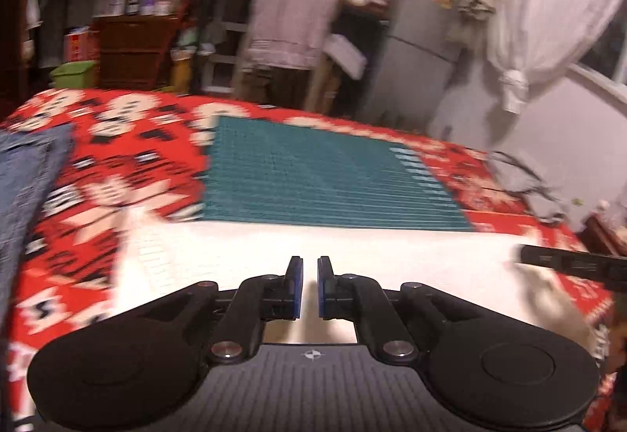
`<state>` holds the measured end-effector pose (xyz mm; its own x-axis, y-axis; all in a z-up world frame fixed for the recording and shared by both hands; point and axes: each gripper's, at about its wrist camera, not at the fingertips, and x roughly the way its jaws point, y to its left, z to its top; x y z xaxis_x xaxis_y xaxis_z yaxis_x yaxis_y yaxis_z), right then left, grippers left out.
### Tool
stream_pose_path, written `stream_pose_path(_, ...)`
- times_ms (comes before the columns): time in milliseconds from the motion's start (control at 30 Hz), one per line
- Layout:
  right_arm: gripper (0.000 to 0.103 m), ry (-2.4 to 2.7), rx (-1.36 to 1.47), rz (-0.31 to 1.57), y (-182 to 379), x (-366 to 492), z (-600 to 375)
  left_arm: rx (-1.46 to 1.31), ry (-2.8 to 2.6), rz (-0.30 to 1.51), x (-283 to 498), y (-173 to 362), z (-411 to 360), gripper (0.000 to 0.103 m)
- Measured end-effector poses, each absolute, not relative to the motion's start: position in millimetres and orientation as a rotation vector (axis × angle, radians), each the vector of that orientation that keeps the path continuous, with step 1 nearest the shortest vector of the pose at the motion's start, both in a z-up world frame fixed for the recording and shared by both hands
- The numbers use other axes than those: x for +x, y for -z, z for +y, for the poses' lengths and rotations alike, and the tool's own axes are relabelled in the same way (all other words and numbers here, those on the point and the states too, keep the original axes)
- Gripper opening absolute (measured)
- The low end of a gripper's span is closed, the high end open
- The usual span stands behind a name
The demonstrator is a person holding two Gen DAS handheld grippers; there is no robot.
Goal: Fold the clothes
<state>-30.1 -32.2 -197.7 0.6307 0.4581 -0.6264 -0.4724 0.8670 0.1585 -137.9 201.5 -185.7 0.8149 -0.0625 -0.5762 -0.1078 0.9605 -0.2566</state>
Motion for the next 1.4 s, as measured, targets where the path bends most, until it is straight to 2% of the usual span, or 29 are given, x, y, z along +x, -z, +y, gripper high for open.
stream_pose_path(267, 0.012, -0.658, -0.119, 0.725, 204.7, -58.2, 17.1, -0.174, 0.056, 0.665, -113.6, 194.3, 147.3, 0.006)
stream_pose_path(300, 0.01, -0.657, -0.13, 0.722, 205.7, -60.2, 16.6, -0.169, 0.047, 0.667, -114.0, 195.1, 146.5, 0.009)
stream_pose_path(500, 0.01, -0.556, -0.125, 0.717, 205.3, -55.4, -18.1, -0.12, -0.066, 0.673, -129.0, 191.5, 159.4, 0.007)
stream_pose_path(667, 0.01, -0.436, -0.091, 0.725, 205.7, -43.9, -58.2, -0.171, -0.166, 0.679, -150.0, 190.7, 190.2, 0.006)
stream_pose_path(767, 0.005, -0.438, -0.06, 0.732, 204.0, -43.0, -64.5, -0.215, -0.205, 0.678, -161.3, 188.8, 205.3, 0.006)
stream_pose_path(800, 0.008, -0.442, -0.055, 0.731, 202.7, -44.1, -63.2, -0.232, -0.206, 0.675, -163.5, 187.5, 207.1, 0.006)
stream_pose_path(967, 0.009, -0.569, -0.06, 0.73, 198.5, -61.7, -33.7, -0.275, -0.117, 0.653, -161.5, 179.1, 188.7, 0.006)
stream_pose_path(1133, 0.009, -0.659, -0.132, 0.73, 204.5, -81.7, -2.9, -0.197, -0.033, 0.674, -148.5, 187.5, 153.6, 0.006)
stream_pose_path(1200, 0.006, -0.633, -0.131, 0.729, 205.2, -80.6, -10.9, -0.174, -0.045, 0.68, -150.6, 192.5, 153.1, 0.007)
stream_pose_path(1400, 0.006, -0.491, -0.104, 0.739, 208.7, -63.7, -61.6, -0.239, -0.118, 0.698, -173.9, 193.0, 187.2, 0.006)
